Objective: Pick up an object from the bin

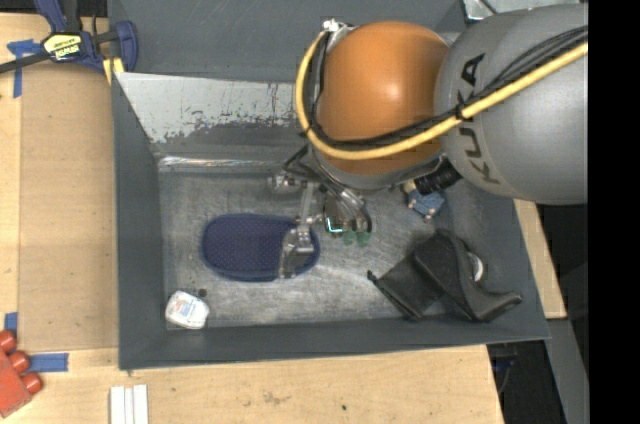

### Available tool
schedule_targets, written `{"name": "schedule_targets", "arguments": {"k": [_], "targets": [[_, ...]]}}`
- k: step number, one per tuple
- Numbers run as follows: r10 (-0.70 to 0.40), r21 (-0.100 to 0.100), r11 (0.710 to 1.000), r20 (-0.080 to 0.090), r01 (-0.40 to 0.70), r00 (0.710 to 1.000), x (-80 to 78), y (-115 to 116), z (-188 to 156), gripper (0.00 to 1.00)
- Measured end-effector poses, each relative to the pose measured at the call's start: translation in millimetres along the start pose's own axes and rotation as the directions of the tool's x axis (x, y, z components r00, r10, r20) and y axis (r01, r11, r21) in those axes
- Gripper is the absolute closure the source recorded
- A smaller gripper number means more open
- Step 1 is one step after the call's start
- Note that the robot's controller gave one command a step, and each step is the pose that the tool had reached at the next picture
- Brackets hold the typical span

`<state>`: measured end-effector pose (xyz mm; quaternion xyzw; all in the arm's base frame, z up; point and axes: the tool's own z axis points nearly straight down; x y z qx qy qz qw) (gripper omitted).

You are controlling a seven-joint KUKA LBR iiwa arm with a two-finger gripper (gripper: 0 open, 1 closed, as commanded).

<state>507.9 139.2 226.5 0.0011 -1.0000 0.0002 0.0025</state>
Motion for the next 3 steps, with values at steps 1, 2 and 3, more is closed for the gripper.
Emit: {"name": "schedule_targets", "arguments": {"k": [1, 2, 3], "targets": [[-0.210, 0.001, 0.978, 0.008, 0.210, 0.978, -21.9, -9, 133, 0.00], [-0.209, 0.000, 0.978, 0.017, 0.209, 0.978, -24.6, -8, 128, 1.00], [-0.234, 0.001, 0.972, 0.016, 0.234, 0.972, -11.2, -14, -4, 1.00]]}}
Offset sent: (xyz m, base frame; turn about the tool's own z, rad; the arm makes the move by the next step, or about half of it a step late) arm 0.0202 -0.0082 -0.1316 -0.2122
